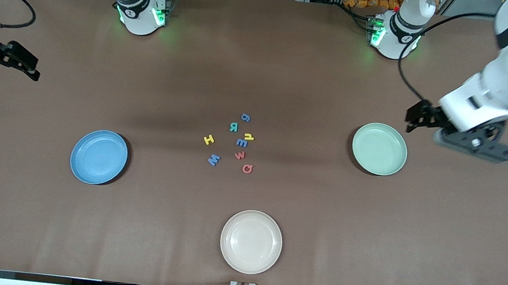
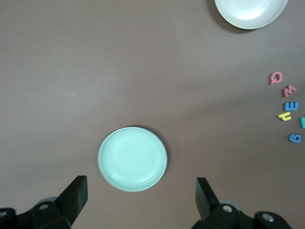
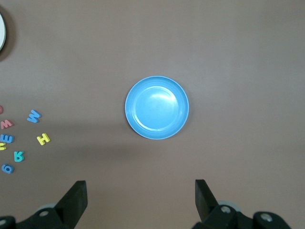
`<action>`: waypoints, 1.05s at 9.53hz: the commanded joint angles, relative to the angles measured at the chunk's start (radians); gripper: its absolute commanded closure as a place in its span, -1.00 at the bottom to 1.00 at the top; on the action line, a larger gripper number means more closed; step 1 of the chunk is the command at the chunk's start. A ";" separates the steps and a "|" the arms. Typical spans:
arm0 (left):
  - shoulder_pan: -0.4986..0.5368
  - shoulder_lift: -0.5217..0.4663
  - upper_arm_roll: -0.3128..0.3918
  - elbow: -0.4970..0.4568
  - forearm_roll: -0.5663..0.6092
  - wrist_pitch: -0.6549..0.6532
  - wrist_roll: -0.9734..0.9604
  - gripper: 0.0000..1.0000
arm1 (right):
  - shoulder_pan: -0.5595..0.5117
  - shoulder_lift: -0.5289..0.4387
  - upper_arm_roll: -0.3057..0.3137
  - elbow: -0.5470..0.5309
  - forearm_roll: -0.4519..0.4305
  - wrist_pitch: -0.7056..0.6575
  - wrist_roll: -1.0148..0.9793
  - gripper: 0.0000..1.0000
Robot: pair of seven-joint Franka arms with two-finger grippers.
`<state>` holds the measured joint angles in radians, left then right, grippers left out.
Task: Sort uppercase to blue plate, lowercase to green plate
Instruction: 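Move the left gripper over the letters while the right gripper nears the blue plate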
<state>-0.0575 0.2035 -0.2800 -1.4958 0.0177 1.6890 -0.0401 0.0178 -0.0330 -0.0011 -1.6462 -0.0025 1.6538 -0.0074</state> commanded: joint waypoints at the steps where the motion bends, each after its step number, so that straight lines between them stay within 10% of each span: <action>1: -0.111 0.118 -0.005 0.026 0.021 0.114 -0.158 -1.00 | 0.036 0.028 0.004 -0.017 0.001 0.035 0.058 -1.00; 6: -0.347 0.364 0.024 0.028 0.085 0.432 -0.413 -1.00 | 0.137 0.156 0.004 0.014 0.006 0.092 0.280 -1.00; 10: -0.712 0.564 0.328 0.119 0.087 0.552 -0.434 -1.00 | 0.178 0.208 0.004 0.040 0.004 0.100 0.383 -1.00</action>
<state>-0.6673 0.6918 -0.0458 -1.4675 0.0861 2.2466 -0.4502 0.1806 0.1463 0.0062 -1.6379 -0.0006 1.7615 0.3272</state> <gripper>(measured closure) 0.000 0.000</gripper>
